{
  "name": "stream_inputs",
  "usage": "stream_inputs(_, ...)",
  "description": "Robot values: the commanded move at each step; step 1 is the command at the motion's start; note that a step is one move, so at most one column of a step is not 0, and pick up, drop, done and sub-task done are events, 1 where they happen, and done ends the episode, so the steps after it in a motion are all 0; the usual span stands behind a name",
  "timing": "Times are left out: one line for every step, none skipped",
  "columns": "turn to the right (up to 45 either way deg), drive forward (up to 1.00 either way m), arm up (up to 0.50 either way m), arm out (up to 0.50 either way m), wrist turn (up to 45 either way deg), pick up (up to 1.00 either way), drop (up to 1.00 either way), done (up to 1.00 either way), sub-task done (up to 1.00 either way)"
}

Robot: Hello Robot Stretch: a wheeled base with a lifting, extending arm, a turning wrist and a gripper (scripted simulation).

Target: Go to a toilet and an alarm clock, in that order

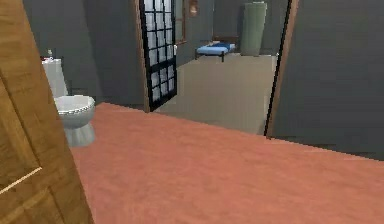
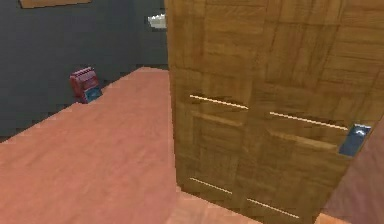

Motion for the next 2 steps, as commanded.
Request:
stream_inputs(6.0, 0.00, 0.00, 0.00, 0.0, 0.00, 0.00, 0.00, 0.00)
stream_inputs(3.0, 0.00, 0.00, 0.00, 0.0, 0.00, 0.00, 0.00, 0.00)
